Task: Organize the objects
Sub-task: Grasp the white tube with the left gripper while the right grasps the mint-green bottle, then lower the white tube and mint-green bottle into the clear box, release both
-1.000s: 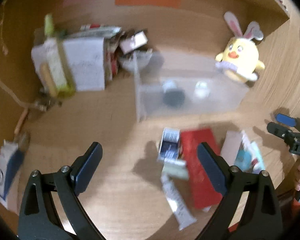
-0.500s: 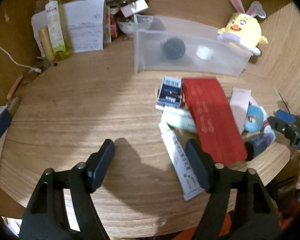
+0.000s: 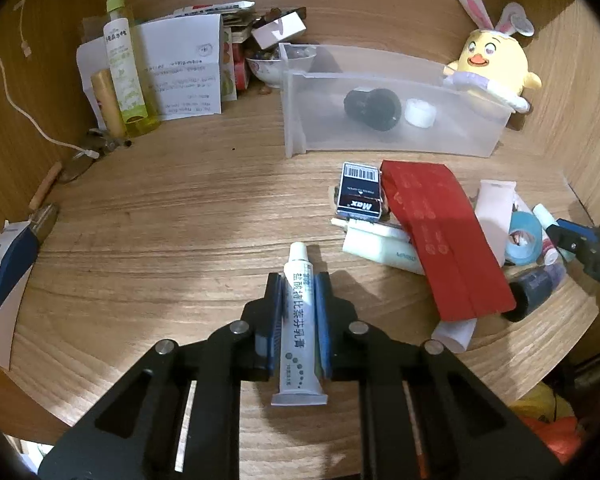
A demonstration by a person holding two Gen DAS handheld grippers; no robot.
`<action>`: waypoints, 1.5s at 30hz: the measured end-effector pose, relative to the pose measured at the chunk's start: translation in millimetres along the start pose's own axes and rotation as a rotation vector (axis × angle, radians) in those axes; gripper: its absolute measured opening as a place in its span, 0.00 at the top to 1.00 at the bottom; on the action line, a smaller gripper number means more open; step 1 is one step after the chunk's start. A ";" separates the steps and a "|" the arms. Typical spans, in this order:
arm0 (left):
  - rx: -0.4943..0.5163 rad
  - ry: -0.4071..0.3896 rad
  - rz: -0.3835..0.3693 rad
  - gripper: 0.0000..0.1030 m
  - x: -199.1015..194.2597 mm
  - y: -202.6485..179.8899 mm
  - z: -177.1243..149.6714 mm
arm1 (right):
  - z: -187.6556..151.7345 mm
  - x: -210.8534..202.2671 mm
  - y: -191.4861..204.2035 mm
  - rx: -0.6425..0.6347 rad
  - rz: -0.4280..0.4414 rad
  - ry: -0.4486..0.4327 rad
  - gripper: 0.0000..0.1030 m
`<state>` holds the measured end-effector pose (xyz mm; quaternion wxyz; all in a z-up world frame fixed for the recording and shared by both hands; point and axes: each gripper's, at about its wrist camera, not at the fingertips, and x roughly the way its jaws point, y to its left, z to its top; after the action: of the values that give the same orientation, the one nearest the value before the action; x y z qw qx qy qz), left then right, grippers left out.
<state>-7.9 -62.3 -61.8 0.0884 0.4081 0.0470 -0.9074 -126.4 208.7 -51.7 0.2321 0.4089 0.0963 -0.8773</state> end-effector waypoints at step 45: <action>0.091 -0.015 -0.050 0.85 81.6 -17.7 189.3 | 186.0 84.0 60.4 -0.105 0.175 -0.016 0.78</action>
<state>-203.2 -84.7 2.7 0.0476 0.4034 0.0152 -0.9137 -269.0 61.6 5.9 0.3295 0.3960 0.1043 -0.8507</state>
